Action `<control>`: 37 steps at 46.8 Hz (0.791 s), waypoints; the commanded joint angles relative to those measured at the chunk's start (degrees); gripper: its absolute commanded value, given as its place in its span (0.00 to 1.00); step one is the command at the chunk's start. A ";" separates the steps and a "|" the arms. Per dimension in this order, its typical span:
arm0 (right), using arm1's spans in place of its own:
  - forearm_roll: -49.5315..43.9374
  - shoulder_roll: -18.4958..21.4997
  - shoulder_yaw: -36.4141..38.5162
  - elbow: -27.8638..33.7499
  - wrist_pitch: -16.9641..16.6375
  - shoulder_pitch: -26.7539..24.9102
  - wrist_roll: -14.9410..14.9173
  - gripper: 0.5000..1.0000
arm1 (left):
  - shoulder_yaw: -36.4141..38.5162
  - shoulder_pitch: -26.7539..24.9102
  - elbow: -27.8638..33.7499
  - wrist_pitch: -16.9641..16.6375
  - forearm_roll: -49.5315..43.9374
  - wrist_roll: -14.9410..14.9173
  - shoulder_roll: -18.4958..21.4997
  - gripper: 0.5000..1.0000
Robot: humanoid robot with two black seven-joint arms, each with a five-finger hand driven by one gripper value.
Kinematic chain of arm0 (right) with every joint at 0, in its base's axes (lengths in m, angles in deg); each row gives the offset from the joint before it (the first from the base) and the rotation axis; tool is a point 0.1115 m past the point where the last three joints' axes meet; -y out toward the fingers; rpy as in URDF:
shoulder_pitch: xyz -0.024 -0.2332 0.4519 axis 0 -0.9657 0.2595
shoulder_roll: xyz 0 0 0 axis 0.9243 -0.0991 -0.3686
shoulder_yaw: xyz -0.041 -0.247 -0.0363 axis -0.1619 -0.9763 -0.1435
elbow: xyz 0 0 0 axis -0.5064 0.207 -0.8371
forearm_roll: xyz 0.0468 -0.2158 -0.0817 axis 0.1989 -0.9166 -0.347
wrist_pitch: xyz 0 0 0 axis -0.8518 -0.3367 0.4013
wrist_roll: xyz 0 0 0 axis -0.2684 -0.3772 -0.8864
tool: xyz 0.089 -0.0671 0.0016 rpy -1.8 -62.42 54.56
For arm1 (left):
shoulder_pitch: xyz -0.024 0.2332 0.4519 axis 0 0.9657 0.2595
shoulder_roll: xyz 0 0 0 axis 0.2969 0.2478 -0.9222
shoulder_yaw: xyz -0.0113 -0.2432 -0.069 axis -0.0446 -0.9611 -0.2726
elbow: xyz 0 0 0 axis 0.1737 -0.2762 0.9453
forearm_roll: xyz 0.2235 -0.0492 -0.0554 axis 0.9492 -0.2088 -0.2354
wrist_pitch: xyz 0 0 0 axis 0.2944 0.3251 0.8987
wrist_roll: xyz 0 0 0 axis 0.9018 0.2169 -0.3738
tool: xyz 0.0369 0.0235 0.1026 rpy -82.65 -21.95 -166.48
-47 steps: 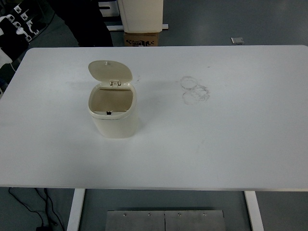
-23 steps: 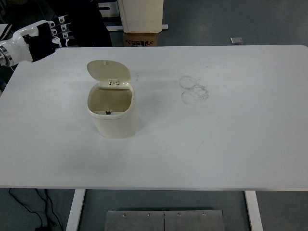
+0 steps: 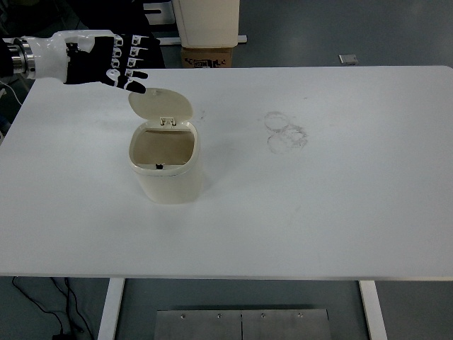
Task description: Close trash bin
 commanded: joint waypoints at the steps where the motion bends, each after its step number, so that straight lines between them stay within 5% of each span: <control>1: -0.01 0.00 0.00 0.00 0.00 0.00 -0.06 0.98 | 0.00 -0.62 0.00 0.29 3.78 -0.01 -0.27 1.00; 37: -0.01 0.00 0.00 0.00 0.00 0.00 0.03 0.98 | 0.71 -5.45 0.17 1.98 18.29 -4.14 -2.81 1.00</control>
